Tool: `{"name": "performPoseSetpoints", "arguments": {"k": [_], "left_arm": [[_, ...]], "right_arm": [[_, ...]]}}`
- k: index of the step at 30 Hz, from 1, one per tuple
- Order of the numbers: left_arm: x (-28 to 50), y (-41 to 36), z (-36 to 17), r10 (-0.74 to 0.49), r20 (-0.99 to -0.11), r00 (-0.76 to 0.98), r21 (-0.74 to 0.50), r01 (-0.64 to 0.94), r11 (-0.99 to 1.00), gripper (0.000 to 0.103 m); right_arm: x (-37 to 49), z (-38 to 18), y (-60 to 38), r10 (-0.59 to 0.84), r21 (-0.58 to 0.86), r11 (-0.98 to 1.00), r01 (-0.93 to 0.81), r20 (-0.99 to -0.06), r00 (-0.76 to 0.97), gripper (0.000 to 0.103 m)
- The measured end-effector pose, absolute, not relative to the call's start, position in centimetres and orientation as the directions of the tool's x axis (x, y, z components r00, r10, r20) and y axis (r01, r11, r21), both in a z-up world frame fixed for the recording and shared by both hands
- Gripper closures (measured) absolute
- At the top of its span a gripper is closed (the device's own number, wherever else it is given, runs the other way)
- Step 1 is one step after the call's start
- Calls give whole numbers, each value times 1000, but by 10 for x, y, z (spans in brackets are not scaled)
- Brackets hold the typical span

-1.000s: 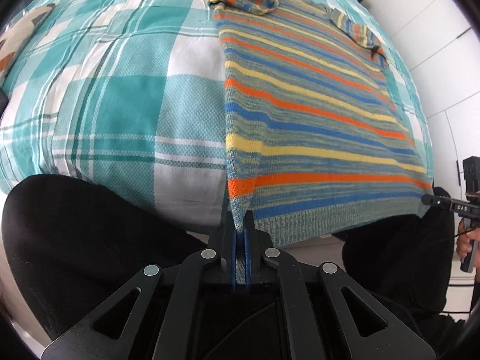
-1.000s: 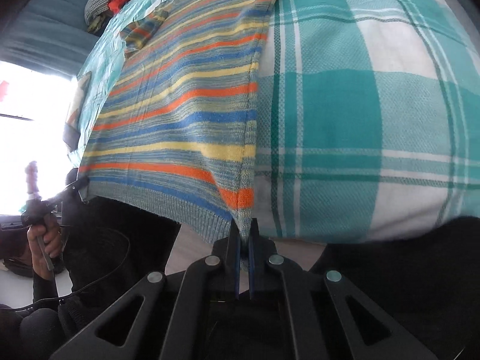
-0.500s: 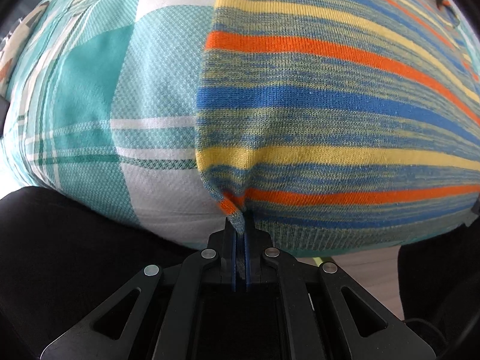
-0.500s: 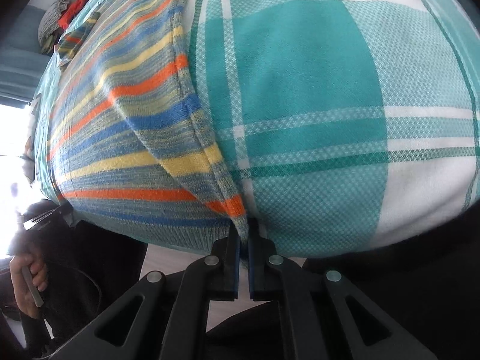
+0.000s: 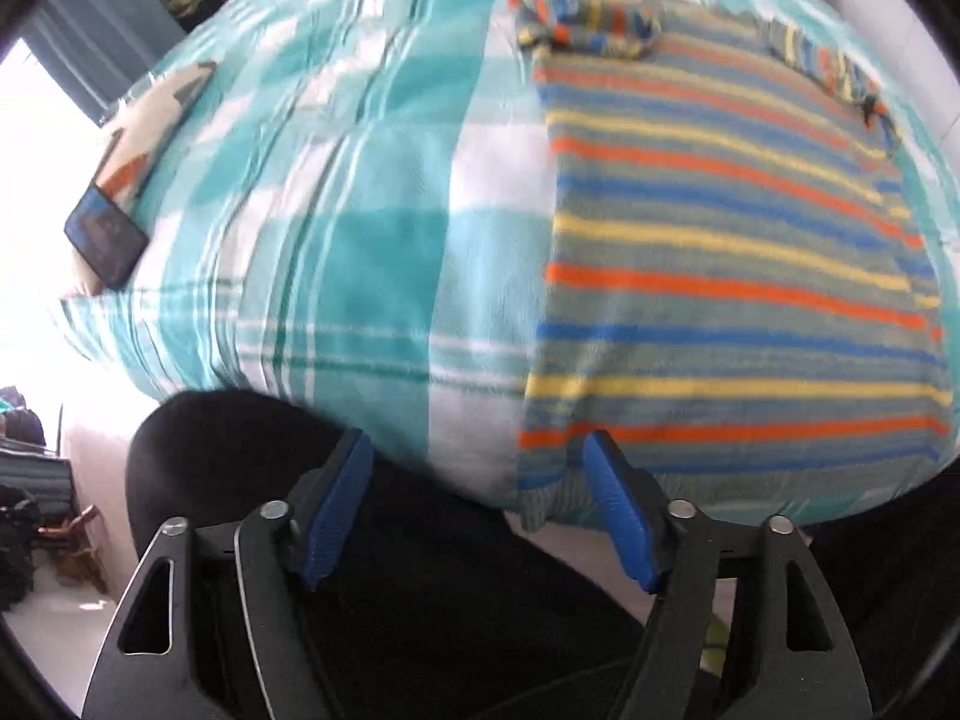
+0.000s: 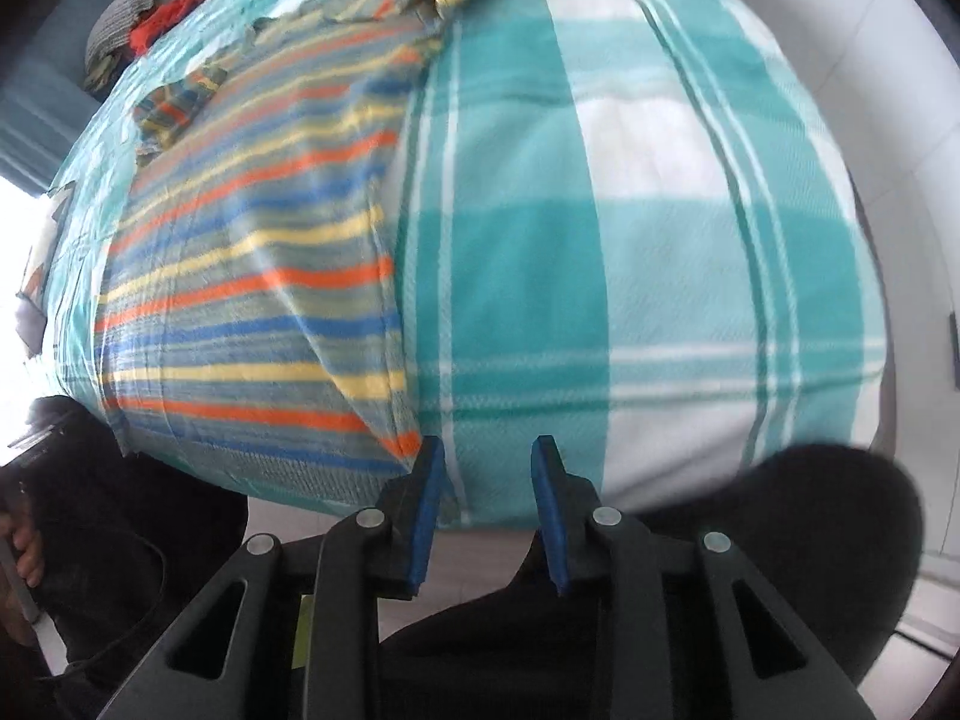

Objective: Fold small clothes

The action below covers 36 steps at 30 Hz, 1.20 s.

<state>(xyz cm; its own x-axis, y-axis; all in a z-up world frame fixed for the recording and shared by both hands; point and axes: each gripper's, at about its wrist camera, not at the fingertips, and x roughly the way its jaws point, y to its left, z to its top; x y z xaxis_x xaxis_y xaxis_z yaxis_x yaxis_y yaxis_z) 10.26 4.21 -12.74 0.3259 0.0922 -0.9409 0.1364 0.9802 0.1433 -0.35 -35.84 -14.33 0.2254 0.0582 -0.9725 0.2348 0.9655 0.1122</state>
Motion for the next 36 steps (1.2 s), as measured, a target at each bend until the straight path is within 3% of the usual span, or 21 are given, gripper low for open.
{"name": "performPoseSetpoints", "arguments": {"k": [3,7,11,13,15,18,22,28,30,32,36], "left_arm": [[119,22,-114,-5,-912,411,73,173,982,15],[152,-11,-137,-86,-903,420,9,219,976,14],[153,-19,-188,-95,-939,329,-3,270,963,14],[141,-13,-192,-111,-927,360,-2,288,958,11],[135,-12,-187,-123,-925,361,-11,298,954,10],[138,-13,-180,-146,-906,397,-32,282,959,10],[148,-14,-184,-141,-899,414,-44,236,971,10],[156,-8,-197,-124,-901,415,-47,190,981,8],[155,-12,-198,-106,-901,420,-23,198,980,7],[154,-14,-198,-94,-900,425,-6,205,979,7],[157,-13,-198,-104,-902,419,-22,196,980,7]], "right_arm": [[33,-119,-338,88,136,982,132,-945,315,72],[87,-126,-302,184,197,980,-13,-888,421,65],[122,-194,-290,190,196,981,-13,-931,312,66],[121,-196,-296,211,213,977,-25,-931,298,66],[127,-183,-294,144,134,989,-57,-960,242,66],[155,-145,-293,23,-27,987,-156,-949,314,64],[233,-112,-291,-42,-157,967,-200,-875,483,48],[348,-156,-274,-71,-200,958,-206,-859,507,47],[370,-180,-280,-118,-215,965,-148,-866,486,54],[373,-189,-303,-105,-149,987,-59,-879,464,99],[328,-147,-380,-63,45,985,169,-812,580,99]]}}
